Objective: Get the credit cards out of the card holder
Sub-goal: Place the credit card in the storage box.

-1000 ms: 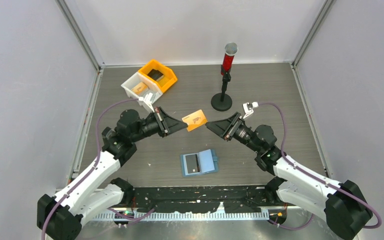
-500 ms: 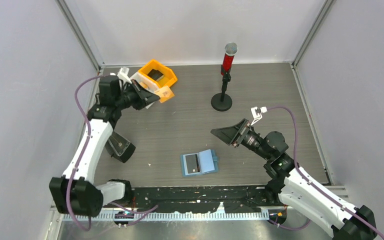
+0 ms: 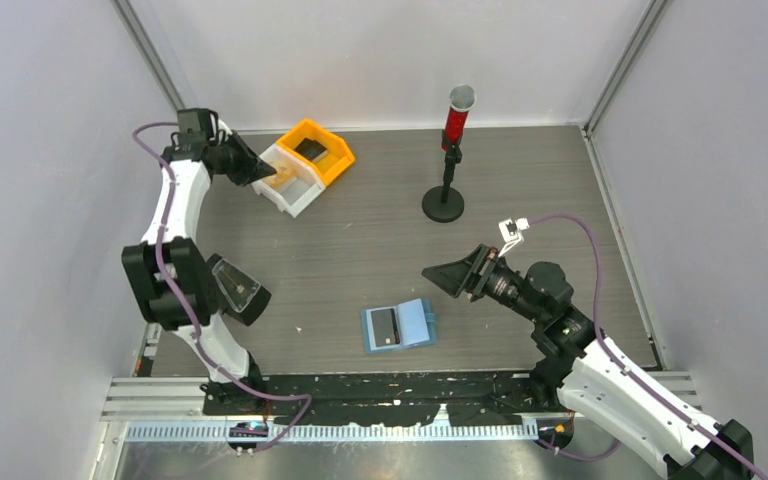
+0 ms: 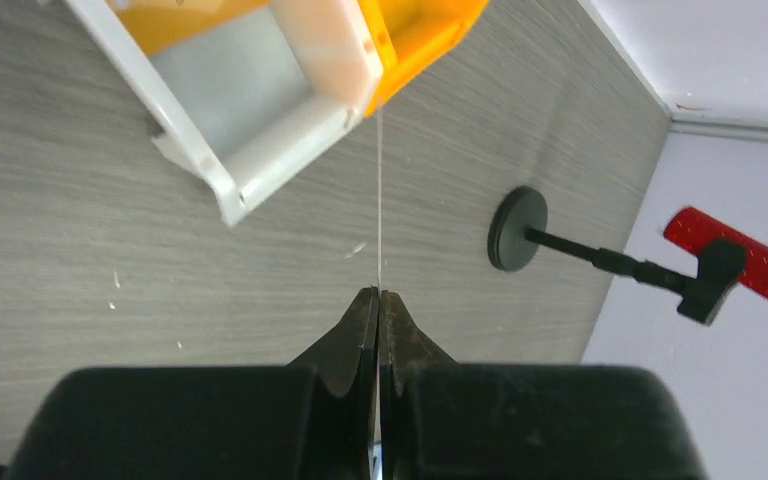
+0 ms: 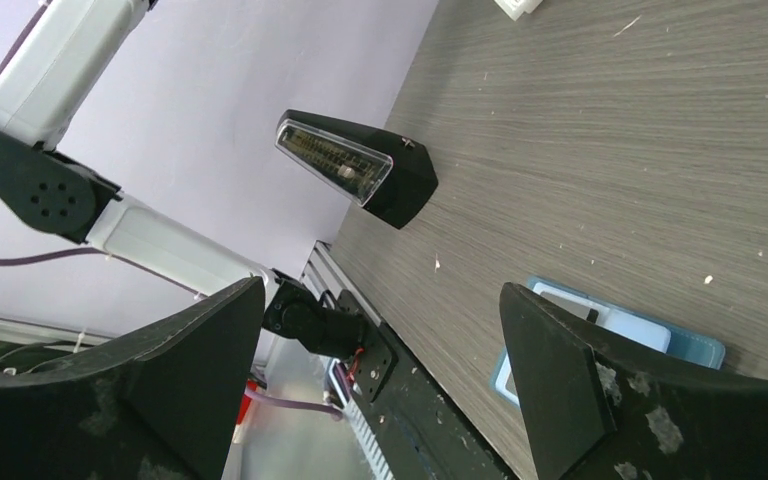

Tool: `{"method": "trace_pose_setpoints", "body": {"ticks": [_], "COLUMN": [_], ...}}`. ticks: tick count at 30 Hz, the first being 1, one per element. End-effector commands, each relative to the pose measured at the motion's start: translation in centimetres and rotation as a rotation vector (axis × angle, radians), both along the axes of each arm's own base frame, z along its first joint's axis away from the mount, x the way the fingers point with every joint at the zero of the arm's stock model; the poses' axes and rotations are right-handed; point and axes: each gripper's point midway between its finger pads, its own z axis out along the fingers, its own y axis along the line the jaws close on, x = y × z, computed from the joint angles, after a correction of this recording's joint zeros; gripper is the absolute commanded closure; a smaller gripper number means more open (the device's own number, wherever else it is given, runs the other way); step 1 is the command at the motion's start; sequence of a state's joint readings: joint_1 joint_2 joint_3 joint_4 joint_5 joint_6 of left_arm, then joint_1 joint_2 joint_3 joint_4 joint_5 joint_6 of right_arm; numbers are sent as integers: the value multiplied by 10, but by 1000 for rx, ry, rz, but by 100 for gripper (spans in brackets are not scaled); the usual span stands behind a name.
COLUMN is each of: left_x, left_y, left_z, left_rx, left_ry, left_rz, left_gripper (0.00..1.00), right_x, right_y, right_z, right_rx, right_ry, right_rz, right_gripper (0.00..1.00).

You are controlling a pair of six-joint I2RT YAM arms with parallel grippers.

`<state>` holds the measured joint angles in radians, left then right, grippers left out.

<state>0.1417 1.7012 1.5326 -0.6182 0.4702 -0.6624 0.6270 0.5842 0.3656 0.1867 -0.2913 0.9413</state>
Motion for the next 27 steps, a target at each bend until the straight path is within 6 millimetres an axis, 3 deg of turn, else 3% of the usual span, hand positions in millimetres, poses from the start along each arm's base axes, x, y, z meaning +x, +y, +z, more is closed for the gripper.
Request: {"method": "trace_pose_setpoints", "body": {"ticks": [1, 16, 27], "left_x": [22, 71, 96], "left_y": [20, 50, 48], "left_z": [-4, -42, -61], "left_rx": [70, 47, -22], "left_ry": [31, 104, 118], "left_rz": [1, 85, 106], "left_gripper": [100, 100, 100], "right_x": [13, 36, 46], "right_y": [0, 19, 19], "right_z": [23, 6, -1], "right_rx": [-22, -69, -89], "right_ry": [-61, 13, 28], "right_rz": [-33, -14, -21], "right_gripper": [5, 5, 5]}}
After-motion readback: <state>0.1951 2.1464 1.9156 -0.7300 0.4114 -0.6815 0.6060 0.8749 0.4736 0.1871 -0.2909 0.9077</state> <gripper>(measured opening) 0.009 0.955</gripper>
